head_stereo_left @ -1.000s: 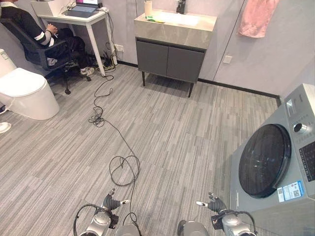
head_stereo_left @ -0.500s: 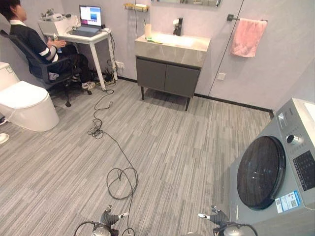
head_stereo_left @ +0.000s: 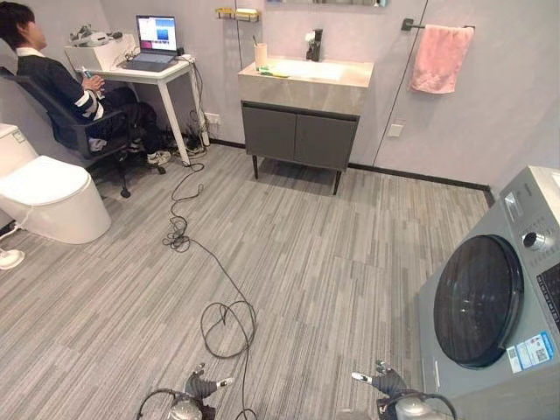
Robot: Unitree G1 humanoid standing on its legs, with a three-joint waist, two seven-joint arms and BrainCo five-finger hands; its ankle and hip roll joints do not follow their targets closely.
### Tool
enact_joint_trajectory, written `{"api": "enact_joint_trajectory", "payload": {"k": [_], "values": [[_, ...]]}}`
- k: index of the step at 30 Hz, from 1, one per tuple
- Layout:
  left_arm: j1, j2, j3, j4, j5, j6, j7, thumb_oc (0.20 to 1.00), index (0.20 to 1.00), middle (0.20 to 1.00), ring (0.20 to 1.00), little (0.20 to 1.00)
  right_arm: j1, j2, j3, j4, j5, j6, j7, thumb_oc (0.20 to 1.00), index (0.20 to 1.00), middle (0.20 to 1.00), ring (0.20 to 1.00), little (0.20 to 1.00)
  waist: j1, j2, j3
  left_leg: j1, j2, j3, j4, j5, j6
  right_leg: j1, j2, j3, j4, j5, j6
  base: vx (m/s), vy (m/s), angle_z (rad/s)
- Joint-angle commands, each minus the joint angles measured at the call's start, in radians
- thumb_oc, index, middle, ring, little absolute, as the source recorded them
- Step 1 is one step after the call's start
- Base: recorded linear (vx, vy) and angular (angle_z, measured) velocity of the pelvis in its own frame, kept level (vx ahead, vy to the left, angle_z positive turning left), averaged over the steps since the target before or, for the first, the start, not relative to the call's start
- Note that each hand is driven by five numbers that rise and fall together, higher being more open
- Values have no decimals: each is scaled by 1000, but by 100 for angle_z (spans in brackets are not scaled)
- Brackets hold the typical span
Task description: Put brush and paste in cup on sink, flatten towel.
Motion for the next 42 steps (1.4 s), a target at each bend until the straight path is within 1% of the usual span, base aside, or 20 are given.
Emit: {"api": "enact_joint_trajectory", "payload": {"k": [1,4,8,10,13,14,16,17,20,22,25,26,27,31,35,36,37,38,40,42], "values": [[-38,9,26,18,25,-13,-8,1000,1000,1000,1000,1000,-55,-26,-11,-98,24,-47,-8,1000,1000,1000,1000,1000,-33,7,60,97,-50,-35,-9,-2,-43,26,35,-46,-351,153,-25,316,-67,-8],[-60,3,15,25,59,-18,-4,1000,1000,1000,1000,1000,-62,-16,15,-99,-19,-39,-11,1000,1000,1000,1000,1000,-57,-6,73,147,-44,-64,1,-57,-73,-47,2,-41,-570,242,10,405,-99,17],[-58,8,2,1,86,-18,-4,1000,1000,1000,1000,1000,-55,-20,26,-111,-66,-25,-9,1000,1000,1000,1000,1000,-72,1,81,222,-19,-98,-12,-81,-96,-73,-14,-60,-575,267,24,453,-129,27],[-54,8,-1,12,94,-14,-1,1000,1000,1000,1000,1000,-32,-40,7,-124,-53,-32,-13,1000,1000,1000,1000,1000,-104,4,65,261,1,-133,-1,-79,-108,-62,22,19,-531,270,5,524,-202,42],[-50,1,-4,26,86,-6,-1,1000,1000,1000,1000,1000,-19,-63,19,-144,-64,-36,-5,1000,1000,1000,1000,1000,-114,28,45,259,53,-160,67,0,-137,-49,80,3,-474,238,-31,523,-290,95],[-50,0,-6,21,85,-2,-4,1000,1000,1000,1000,1000,-14,-92,46,-179,-125,-39,-5,1000,1000,1000,1000,1000,-118,44,43,204,92,-170,215,141,-176,-10,127,-17,-458,191,-75,413,-287,44],[-50,0,-6,21,85,-2,-4,1000,1000,1000,1000,1000,-14,-92,47,-179,-125,-39,-5,1000,1000,1000,1000,1000,-120,42,41,201,90,-172,214,143,-176,-12,123,-17,-458,192,-74,298,-284,16],[-66,13,-16,-2,85,5,-11,1000,1000,1000,1000,1000,-21,-101,57,-163,-138,-39,-3,1000,1000,1000,1000,1000,-100,7,57,62,144,-139,482,253,-191,62,135,-33,-463,137,-129,415,-468,11],[-95,19,-21,-18,64,2,13,1000,1000,1000,1000,1000,-29,-101,57,-136,-115,-33,-20,1000,1000,1000,1000,1000,-58,-41,103,-65,155,-62,636,214,-164,153,131,-35,-483,83,-161,431,-384,-1],[-107,19,-33,-30,72,-2,23,1000,1000,1000,1000,1000,-44,-101,65,-100,-122,-27,-29,1000,1000,1000,1000,1000,-32,-52,110,-186,138,7,598,147,-155,213,121,-39,-510,64,-153,455,-142,-10],[-100,25,-38,-39,106,-8,29,1000,1000,1000,1000,1000,-44,-102,71,-108,-134,-28,-29,1000,1000,1000,1000,1000,-8,-47,95,-291,117,133,374,132,-143,282,133,-38,-536,23,-130,487,-48,11],[-92,24,-38,-37,117,-8,29,1000,1000,1000,1000,1000,-44,-102,84,-115,-153,-30,-29,1000,1000,1000,1000,1000,2,-42,92,-314,88,130,272,146,-135,306,141,-31,-537,5,-124,729,93,3],[-82,18,-35,-13,131,-7,35,1000,1000,1000,1000,1000,-48,-99,109,-118,-183,-38,-31,1000,1000,1000,1000,1000,30,-20,92,-337,82,63,28,245,-142,376,167,-4,-544,-34,-112,579,86,-22],[-54,14,-12,14,124,-10,43,1000,1000,1000,1000,1000,-63,-83,131,-88,-200,-36,-18,1000,1000,1000,1000,1000,71,-19,72,-428,112,-45,-16,282,-170,461,158,63,-535,-93,-102,582,129,-57],[-28,22,6,23,117,-10,45,1000,1000,1000,1000,1000,-53,-67,150,-90,-230,-31,-15,1000,1000,1000,1000,1000,94,-18,40,-396,107,-72,-16,309,-157,500,144,100,-514,-134,-96,551,223,-88],[-33,30,-5,44,128,-4,52,1000,1000,1000,1000,1000,-46,-46,146,-68,-239,-23,-15,1000,1000,1000,1000,1000,99,-61,12,-358,42,-41,18,277,-110,482,70,124,-369,1,-50,535,307,-110],[-34,29,-5,44,128,-4,52,1000,1000,1000,1000,1000,-46,-46,145,-68,-239,-23,-15,1000,1000,1000,1000,1000,102,-58,11,-360,46,-39,19,278,-110,479,73,128,-370,4,-50,715,449,-91],[-32,37,-2,47,130,-2,54,1000,1000,1000,1000,1000,-42,-38,130,-65,-211,-25,-11,1000,1000,1000,1000,1000,97,-72,9,-343,15,-19,42,239,-77,453,45,148,-262,138,-31,292,247,-46],[-38,51,0,17,119,-1,50,1000,1000,1000,1000,1000,-49,-48,129,-113,-209,-20,-9,1000,1000,1000,1000,1000,75,-30,48,-242,-2,-10,45,180,-33,303,42,139,35,280,-33,460,437,-31],[-56,57,-17,11,137,1,51,1000,1000,1000,1000,1000,-67,-48,128,-127,-222,-19,-16,1000,1000,1000,1000,1000,54,1,76,-156,-12,-2,17,145,-10,206,17,73,126,241,-43,387,431,11]]}}
